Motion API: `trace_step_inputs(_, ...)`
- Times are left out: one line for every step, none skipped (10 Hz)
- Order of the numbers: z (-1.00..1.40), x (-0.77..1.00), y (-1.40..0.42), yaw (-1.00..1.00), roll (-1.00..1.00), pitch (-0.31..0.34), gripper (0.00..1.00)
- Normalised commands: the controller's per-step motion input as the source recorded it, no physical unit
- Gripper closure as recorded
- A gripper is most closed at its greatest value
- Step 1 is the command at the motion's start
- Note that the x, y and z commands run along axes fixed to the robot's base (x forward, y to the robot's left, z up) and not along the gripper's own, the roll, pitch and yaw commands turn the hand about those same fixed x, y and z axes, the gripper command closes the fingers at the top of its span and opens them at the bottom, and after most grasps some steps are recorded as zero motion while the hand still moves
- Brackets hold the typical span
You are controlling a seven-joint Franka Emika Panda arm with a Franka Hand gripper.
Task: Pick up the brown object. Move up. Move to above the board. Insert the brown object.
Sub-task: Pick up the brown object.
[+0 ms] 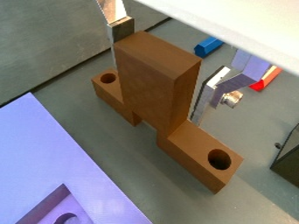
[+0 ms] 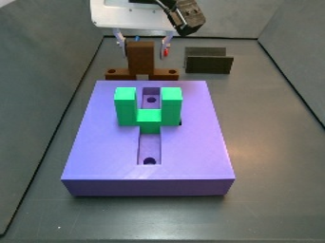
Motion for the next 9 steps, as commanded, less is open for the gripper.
trace_step_inputs(-0.01,0.0,0.0,0.0,0.03,0.0,0.0)
trace_step_inputs(0.0,0.0,0.0,0.0,0.0,0.0,0.0)
trace_step_inputs(0.0,0.0,0.0,0.0,0.0,0.0,1.0)
trace_step_inputs(0.0,0.0,0.0,0.0,0.0,0.0,1.0)
trace_step_inputs(0.0,0.0,0.0,0.0,0.0,0.0,1.0)
trace_step_inputs(0.0,0.0,0.0,0.0,0.0,0.0,1.0)
trace_step_inputs(0.0,0.0,0.0,0.0,0.0,0.0,1.0)
trace_step_inputs(0.0,0.0,0.0,0.0,0.0,0.0,1.0)
trace_step_inputs(0.0,0.0,0.0,0.0,0.0,0.0,1.0)
